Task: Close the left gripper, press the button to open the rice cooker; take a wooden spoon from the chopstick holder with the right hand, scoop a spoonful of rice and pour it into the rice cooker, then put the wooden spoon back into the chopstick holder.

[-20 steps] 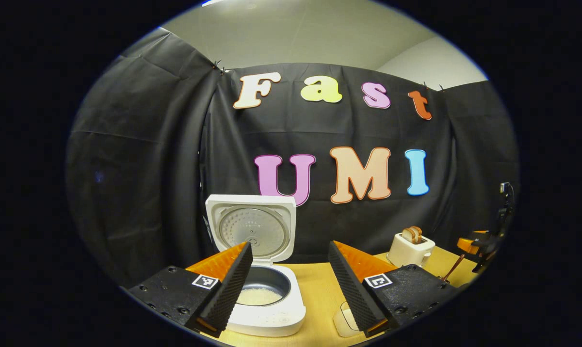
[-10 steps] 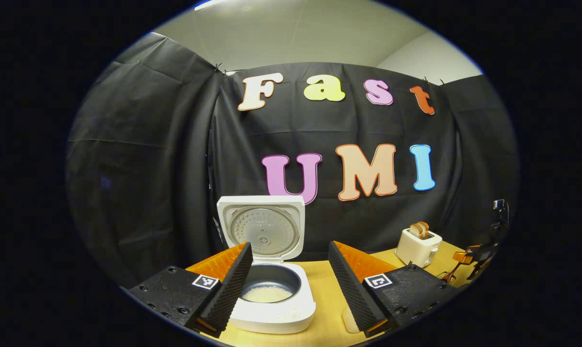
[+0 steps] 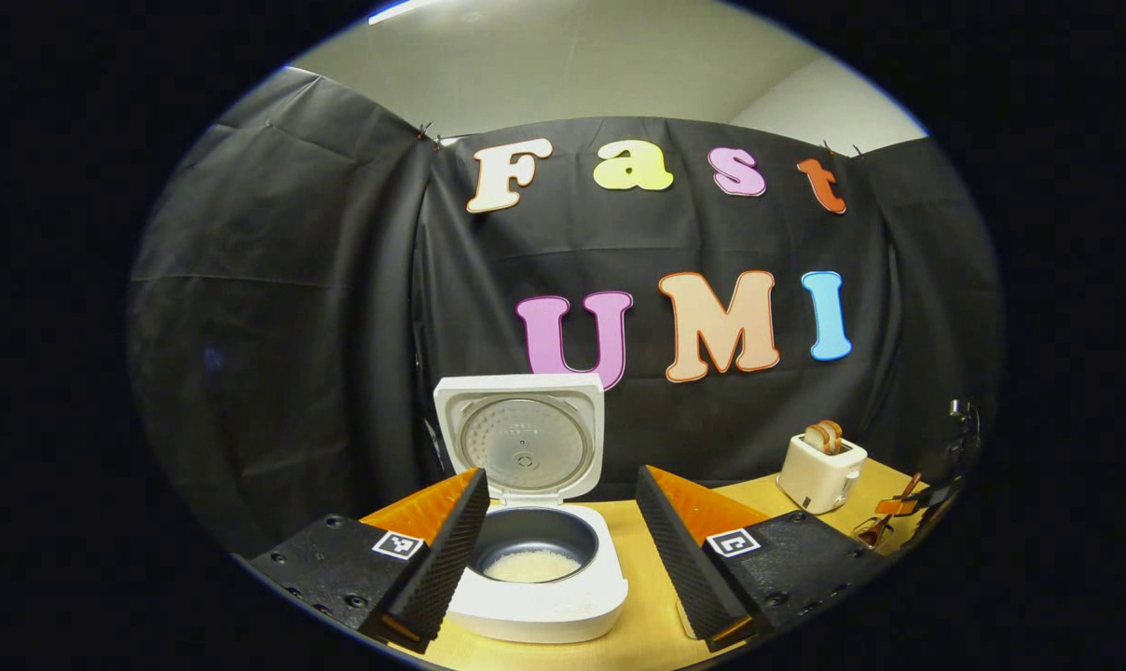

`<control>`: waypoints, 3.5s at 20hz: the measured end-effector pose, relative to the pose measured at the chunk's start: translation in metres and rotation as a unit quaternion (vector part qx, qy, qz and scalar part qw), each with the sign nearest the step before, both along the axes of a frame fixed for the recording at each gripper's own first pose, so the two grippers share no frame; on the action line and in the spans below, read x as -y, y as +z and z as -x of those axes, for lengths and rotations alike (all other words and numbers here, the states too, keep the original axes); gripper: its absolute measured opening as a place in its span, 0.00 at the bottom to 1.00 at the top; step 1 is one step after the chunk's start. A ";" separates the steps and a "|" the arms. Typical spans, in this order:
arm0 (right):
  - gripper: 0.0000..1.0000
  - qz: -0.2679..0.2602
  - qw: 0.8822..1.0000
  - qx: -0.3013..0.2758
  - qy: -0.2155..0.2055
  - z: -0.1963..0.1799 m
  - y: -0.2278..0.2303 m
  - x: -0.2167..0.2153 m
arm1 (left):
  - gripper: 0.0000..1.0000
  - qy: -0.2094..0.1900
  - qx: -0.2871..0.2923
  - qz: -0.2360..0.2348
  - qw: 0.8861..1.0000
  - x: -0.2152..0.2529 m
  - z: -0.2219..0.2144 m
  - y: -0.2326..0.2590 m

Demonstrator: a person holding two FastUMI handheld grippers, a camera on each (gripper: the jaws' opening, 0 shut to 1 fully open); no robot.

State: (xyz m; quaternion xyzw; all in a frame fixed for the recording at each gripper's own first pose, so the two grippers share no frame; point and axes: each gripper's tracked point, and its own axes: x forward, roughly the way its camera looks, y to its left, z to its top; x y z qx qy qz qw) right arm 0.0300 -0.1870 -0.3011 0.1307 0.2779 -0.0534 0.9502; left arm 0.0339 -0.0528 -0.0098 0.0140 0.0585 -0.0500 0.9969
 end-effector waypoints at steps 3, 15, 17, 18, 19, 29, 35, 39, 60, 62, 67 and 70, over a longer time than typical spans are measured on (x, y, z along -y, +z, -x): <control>0.41 0.001 1.000 -0.007 -0.003 0.001 -0.006 -0.003 | 0.94 -0.001 -0.003 0.002 1.000 -0.002 -0.001 -0.004; 0.21 0.013 0.999 0.046 -0.002 -0.003 0.081 -0.021 | 0.94 -0.011 0.004 0.023 1.000 -0.015 -0.007 -0.007; 0.21 0.006 0.998 0.064 -0.003 -0.008 0.101 -0.029 | 0.94 -0.011 0.003 0.031 0.999 -0.018 -0.009 -0.008; 0.21 0.004 0.997 0.073 -0.001 -0.009 0.111 -0.034 | 0.96 -0.010 0.002 0.034 0.999 -0.021 -0.008 -0.010; 0.21 0.003 0.997 0.081 0.002 -0.011 0.120 -0.041 | 0.94 -0.009 0.002 0.036 0.999 -0.024 -0.008 -0.010; 0.21 -0.032 0.991 0.095 0.086 -0.021 0.138 -0.141 | 0.94 0.012 0.003 0.035 0.999 -0.062 0.003 -0.010; 0.21 -0.015 0.988 0.082 0.133 -0.022 0.118 -0.186 | 0.94 0.037 -0.002 0.035 0.999 -0.083 0.017 -0.013; 0.19 0.026 0.986 0.076 0.144 -0.029 0.093 -0.205 | 0.94 0.044 -0.006 0.020 0.999 -0.093 0.030 -0.013; 0.20 0.122 0.986 0.025 0.114 -0.052 0.010 -0.264 | 0.94 0.081 -0.008 -0.007 0.997 -0.176 0.050 -0.011; 0.20 0.119 0.985 0.021 0.121 -0.050 0.006 -0.276 | 0.94 0.081 -0.009 -0.007 0.997 -0.181 0.050 -0.013; 0.20 0.094 0.985 0.011 0.141 -0.039 0.000 -0.312 | 0.94 0.078 -0.014 -0.003 0.997 -0.189 0.049 -0.016; 0.20 0.066 0.987 0.001 0.145 -0.030 -0.003 -0.329 | 0.94 0.077 -0.013 -0.003 0.997 -0.195 0.048 -0.016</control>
